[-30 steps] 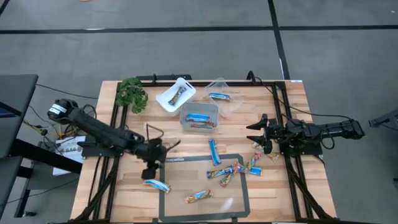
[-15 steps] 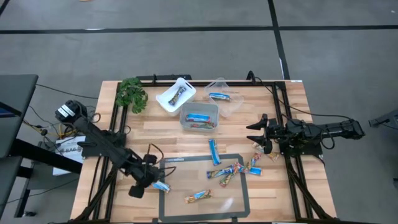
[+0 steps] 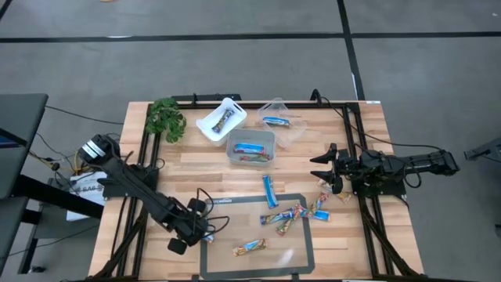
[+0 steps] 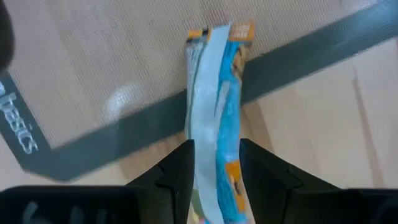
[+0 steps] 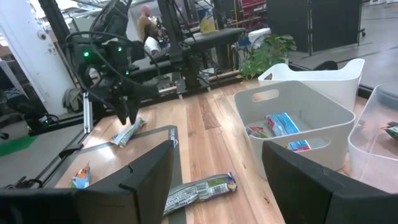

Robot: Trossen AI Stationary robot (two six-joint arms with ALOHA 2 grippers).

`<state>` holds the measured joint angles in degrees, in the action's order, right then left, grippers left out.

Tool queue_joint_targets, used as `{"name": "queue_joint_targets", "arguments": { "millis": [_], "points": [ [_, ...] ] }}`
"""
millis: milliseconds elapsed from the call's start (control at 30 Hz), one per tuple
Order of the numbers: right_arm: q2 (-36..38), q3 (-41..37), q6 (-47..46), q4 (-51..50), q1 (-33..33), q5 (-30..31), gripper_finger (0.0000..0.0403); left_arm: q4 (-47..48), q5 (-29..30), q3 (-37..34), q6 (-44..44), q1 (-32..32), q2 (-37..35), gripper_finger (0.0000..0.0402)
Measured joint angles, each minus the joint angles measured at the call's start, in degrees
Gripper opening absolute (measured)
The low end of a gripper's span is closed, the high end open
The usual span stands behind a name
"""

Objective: Pick and place Granola Bars by type
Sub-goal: Put the yellow granola bar into the transparent bin

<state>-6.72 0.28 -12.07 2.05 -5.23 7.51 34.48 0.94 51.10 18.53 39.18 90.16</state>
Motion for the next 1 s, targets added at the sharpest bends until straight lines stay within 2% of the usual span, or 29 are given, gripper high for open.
{"name": "queue_joint_targets", "arguments": {
  "millis": [133, 533, 1000],
  "points": [
    [0.00, 0.01, 0.00, 0.00, 0.00, 0.00, 0.0240, 0.59, 0.94, 0.19, -0.31, -0.43, 0.00, 0.0133],
    [0.00, 0.02, 0.00, -0.02, -0.01, 0.00, 0.0240, 0.15, 1.03, 0.23, 0.60, -0.61, 1.10, 0.0206],
    [-0.02, 0.02, -0.01, -0.03, -0.02, 0.00, 0.0240, -1.80, 0.35, 0.19, 0.00, -1.02, 6.16, 0.0213]
  ]
}}
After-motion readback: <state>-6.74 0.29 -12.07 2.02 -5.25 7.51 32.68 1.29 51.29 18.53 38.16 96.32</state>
